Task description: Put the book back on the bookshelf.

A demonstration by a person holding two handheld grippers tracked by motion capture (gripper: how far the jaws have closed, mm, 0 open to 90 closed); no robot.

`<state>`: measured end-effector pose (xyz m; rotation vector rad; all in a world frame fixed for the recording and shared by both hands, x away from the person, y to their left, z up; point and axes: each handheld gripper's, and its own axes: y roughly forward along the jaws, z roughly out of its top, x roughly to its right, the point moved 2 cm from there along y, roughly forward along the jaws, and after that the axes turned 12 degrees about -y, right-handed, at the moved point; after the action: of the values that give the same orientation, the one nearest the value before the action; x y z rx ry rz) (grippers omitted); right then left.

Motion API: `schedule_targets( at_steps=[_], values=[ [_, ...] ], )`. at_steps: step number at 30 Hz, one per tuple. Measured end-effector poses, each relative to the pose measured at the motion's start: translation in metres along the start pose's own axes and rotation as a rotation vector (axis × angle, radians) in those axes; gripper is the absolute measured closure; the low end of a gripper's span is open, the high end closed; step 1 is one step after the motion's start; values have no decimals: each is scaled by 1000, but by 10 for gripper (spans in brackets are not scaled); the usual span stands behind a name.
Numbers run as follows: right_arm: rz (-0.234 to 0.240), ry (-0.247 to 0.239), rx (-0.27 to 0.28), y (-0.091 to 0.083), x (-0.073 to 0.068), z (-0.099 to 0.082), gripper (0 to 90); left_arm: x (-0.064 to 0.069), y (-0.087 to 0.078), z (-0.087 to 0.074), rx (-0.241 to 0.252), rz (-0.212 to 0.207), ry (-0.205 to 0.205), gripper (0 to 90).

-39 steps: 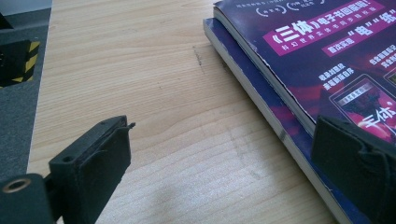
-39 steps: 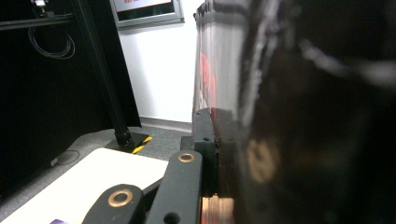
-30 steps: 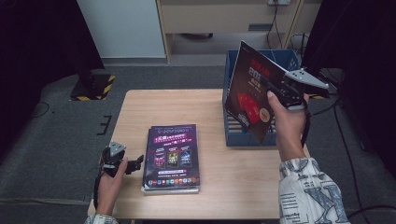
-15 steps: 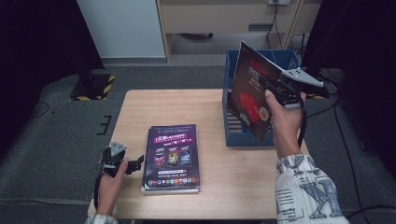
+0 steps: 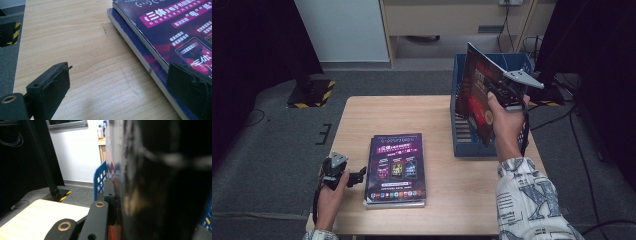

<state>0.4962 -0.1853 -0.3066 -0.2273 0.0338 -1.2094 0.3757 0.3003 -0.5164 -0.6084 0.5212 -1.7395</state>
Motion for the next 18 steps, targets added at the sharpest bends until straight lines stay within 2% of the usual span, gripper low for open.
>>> schedule_targets(
  at_steps=[6, 18],
  values=[
    [-20, 15, 11, 8, 1, 0, 864, 2, 1, 0, -7, -2, 9, 44],
    [-39, 18, 12, 21, -5, -3, 864, 1, 0, 0, 3, -9, -2, 43]
  ],
)
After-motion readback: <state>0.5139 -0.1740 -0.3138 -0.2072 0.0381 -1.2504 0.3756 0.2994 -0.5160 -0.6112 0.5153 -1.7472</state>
